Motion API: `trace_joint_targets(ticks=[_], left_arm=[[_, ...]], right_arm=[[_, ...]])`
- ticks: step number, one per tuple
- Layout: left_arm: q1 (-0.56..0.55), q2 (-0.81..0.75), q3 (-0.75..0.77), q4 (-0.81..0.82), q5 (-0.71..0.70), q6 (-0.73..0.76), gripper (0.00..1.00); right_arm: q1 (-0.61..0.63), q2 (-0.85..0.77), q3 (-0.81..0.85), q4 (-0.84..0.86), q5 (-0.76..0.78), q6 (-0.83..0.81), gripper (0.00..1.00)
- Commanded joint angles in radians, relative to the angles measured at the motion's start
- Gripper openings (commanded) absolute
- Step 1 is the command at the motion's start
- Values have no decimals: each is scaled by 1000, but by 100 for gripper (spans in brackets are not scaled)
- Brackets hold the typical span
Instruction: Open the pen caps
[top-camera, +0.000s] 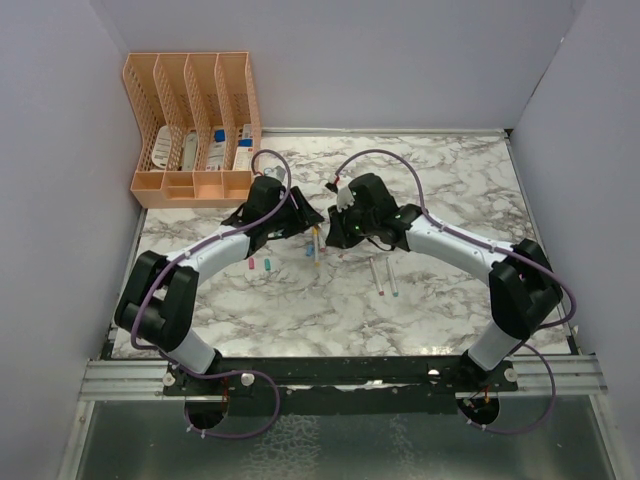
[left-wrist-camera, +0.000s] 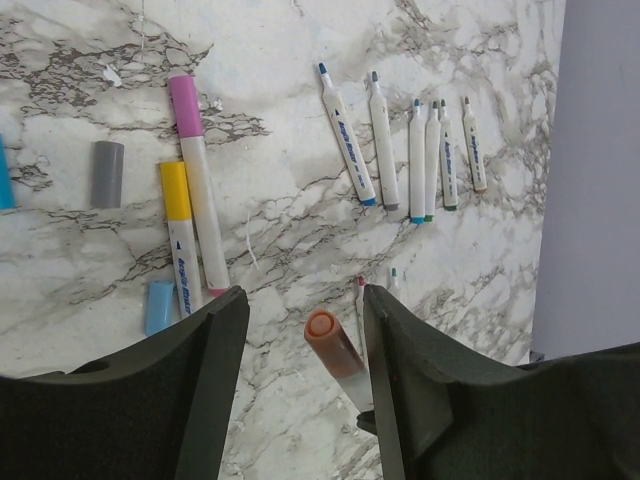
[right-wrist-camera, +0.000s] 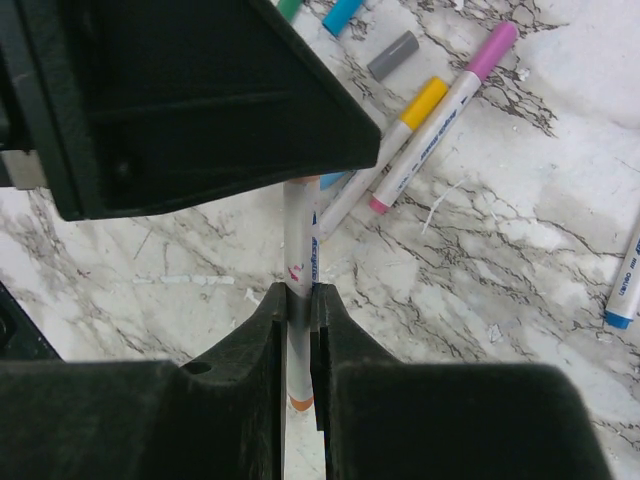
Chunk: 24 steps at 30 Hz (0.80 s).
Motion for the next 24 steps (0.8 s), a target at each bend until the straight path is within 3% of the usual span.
trace_joint_targets(ticks=[1,19,24], left_arm=[[-9,9,31,44,22,-16,52],[-18,-12,9,78,39,-40,30],[-19,-18,3,79,37,-41,13]], right_arm=[[13,-39,20,40,-49,-3,1],[19,-36,13,69,-57,16,1],[19,-37,9,71,-57,17,1]])
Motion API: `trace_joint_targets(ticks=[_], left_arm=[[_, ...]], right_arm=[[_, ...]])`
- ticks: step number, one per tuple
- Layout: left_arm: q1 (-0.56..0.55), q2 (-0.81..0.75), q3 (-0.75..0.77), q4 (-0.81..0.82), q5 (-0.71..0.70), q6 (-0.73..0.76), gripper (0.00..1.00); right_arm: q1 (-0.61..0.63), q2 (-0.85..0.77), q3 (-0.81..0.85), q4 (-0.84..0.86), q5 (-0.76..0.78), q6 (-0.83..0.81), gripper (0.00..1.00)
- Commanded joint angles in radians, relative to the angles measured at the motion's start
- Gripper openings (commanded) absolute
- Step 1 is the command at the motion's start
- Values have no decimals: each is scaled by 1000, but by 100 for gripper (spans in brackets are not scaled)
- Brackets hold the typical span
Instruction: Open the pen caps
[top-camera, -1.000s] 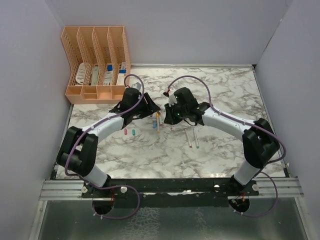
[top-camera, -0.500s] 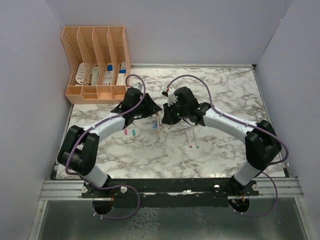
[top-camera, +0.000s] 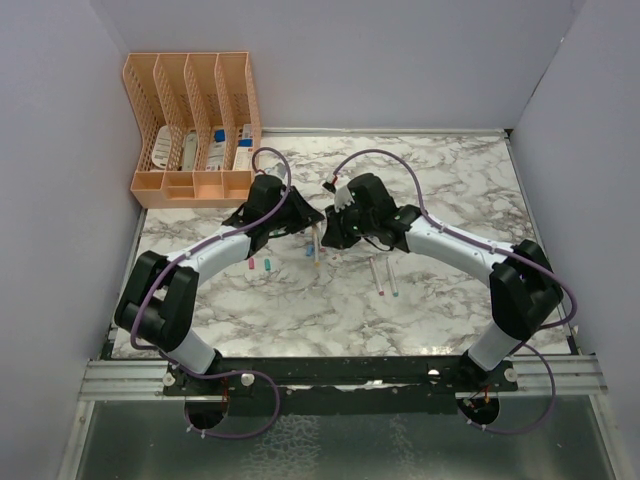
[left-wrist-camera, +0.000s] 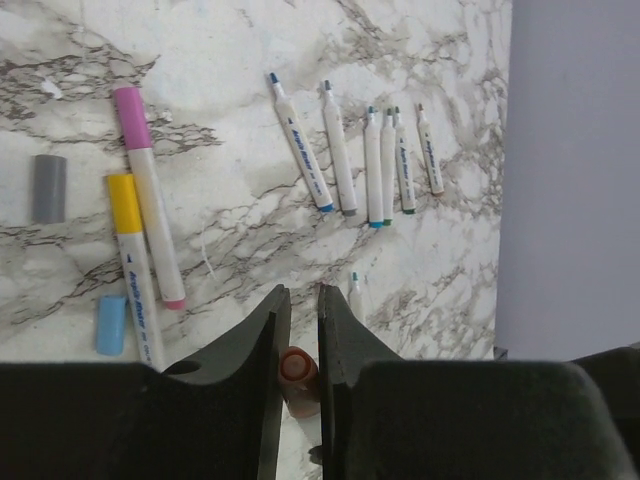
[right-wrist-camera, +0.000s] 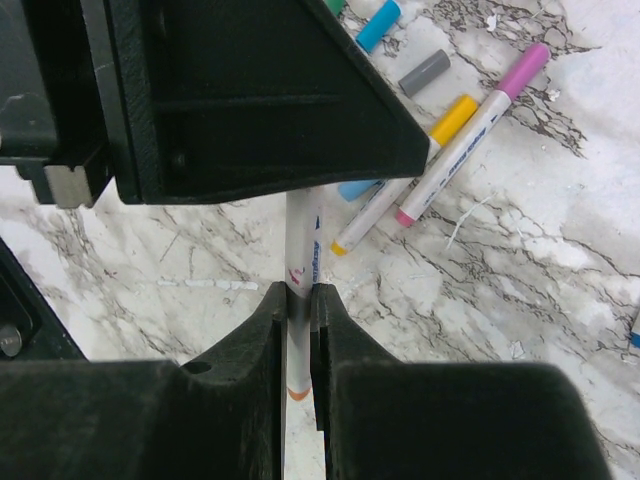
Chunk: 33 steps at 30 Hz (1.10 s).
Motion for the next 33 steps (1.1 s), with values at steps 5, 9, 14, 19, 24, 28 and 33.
trace_joint_targets(ticks=[5,9,14,19,24,28,33], left_arm=[[-5,-22,-3,38,28,-3,0],[-7,-31,-10,51,28,-8,0],[-15,-38,-9,60,33,-15,0],[-36,-36,-10,82,31,-34,0],[-55,-32,-5,93,28,-45,0],[-61,-35,-6,102,25,-50,0],[-65,-39,-14,110,25,-54,0]], right_arm=[[9,-28,5,47,-7,14,1],[8,-17,18,38,-10,26,36],[9,5,28,48,-22,45,56],[9,33,41,69,-42,63,56],[9,55,55,91,-54,80,47],[9,69,65,95,-52,86,36],[9,72,63,108,-43,95,19]])
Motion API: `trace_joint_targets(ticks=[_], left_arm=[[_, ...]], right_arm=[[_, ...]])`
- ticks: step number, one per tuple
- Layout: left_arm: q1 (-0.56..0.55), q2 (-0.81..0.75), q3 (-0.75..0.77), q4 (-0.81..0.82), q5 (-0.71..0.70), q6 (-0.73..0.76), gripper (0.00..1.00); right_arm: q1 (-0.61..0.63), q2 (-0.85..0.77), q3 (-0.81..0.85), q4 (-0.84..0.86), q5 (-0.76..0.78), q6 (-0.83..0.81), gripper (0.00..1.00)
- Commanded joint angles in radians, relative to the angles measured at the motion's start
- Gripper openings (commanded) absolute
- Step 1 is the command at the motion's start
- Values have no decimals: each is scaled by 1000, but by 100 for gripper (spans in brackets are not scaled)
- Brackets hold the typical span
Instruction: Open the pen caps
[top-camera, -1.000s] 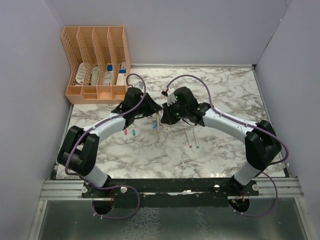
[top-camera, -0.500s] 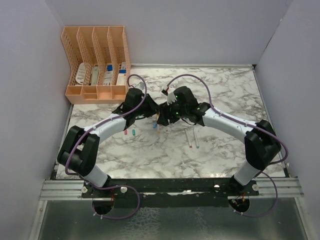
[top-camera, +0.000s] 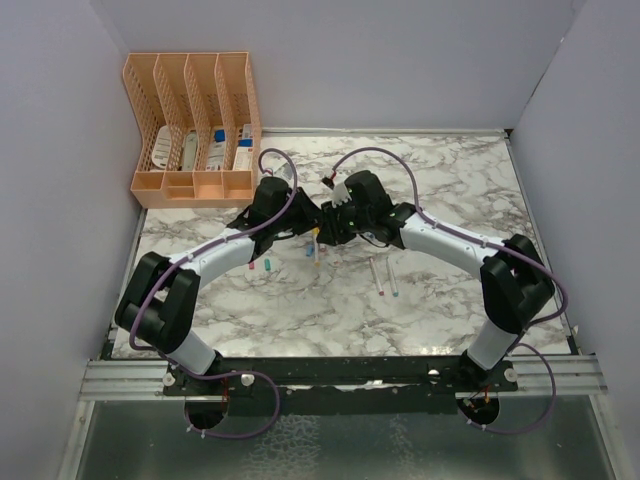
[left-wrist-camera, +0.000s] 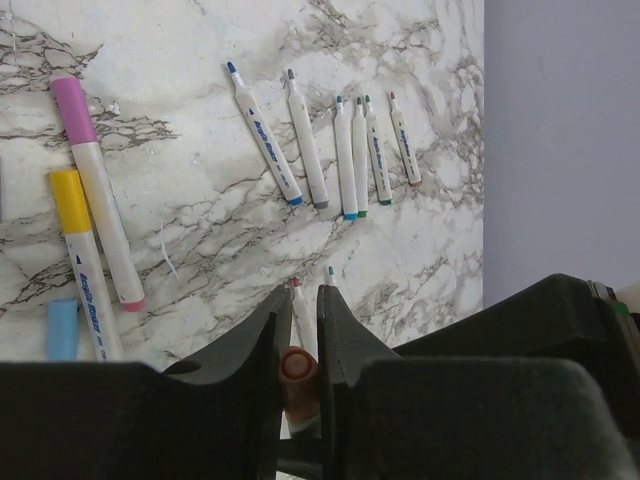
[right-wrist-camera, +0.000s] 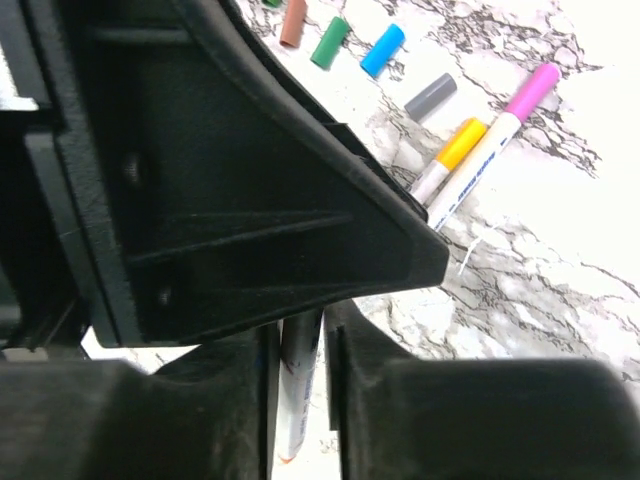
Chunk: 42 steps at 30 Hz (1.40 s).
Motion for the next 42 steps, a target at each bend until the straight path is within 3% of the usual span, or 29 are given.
trace_joint_targets(ticks=[1,5,12,19,24,29,34,42], left_arm=[[-17,-34,-9,51,17,-16,0],[-16,-38,-19,72,15,-33,0],[20,-41,53,13,-56,14,0],[179,51,168,8,19,56,0],[198,80,182,-10,31,81,0],[197,38,113,-83,19,111,0],[182,-23,51,-250,-52,214,0],[152,-89,-49,-363,-167,286,0]], right_arm=[[10,20,33,63,-11,25,15],[10,23,32,67,-4,32,1],[10,-6,-2,-2,34,18,1],[10,-124,-170,-7,25,22,1],[9,-168,-209,-22,72,22,1],[7,-138,-148,-65,241,7,1],[4,12,-4,-145,444,-55,1],[-17,178,135,-125,505,-114,1]])
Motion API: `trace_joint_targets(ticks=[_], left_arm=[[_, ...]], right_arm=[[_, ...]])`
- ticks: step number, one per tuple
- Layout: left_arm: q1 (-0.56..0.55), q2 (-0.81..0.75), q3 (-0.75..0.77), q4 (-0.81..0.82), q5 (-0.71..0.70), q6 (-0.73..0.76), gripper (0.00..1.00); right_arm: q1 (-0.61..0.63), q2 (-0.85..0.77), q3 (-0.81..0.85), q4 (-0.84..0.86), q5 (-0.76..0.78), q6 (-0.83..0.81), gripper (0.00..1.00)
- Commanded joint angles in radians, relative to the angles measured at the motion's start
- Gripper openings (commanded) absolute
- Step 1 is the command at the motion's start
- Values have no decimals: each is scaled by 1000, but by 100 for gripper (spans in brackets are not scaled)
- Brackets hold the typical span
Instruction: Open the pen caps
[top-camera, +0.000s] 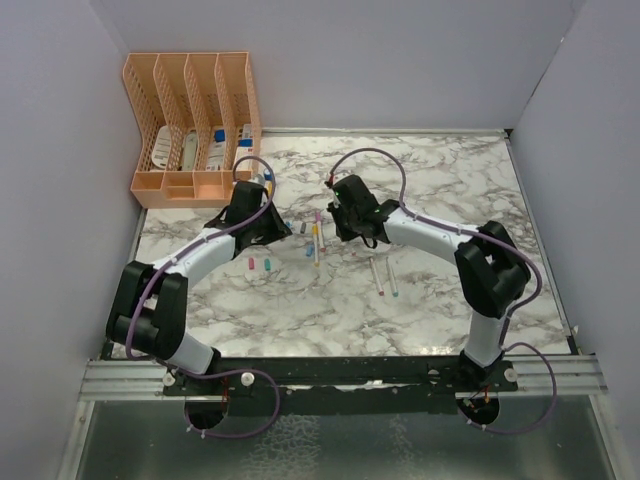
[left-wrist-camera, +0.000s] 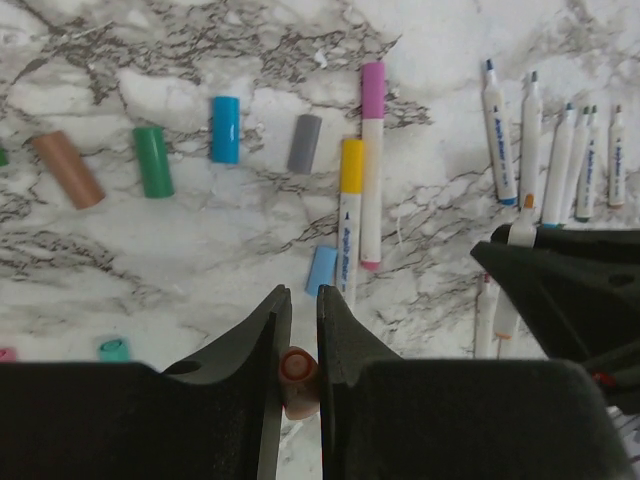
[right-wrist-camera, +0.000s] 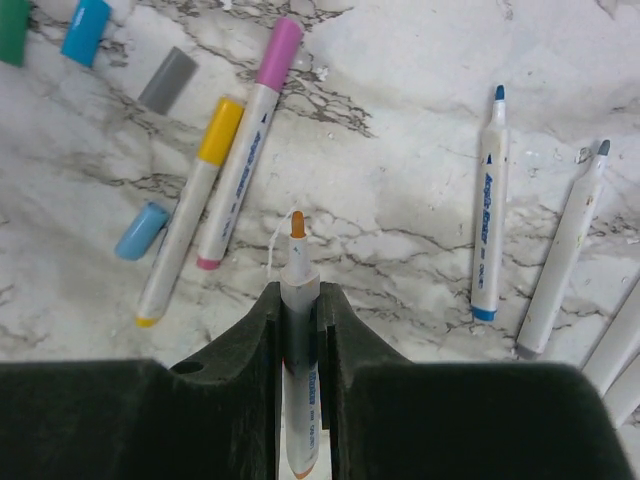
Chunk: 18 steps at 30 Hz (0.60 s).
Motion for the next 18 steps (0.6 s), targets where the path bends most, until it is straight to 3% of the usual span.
trace_joint_targets(ticks=[1,9,18], left_arm=[[-17,-43,-37,-77,-93,67,0],[-41,4,-36,-131,-144,112,0],[-46,47,-57,-128,-162,122,12]], right_arm=[[-20,79,87,-12,77,-48,1],[-50,169,151,-6,55,-63,1],[-89,242,194,1,25,-78,1]])
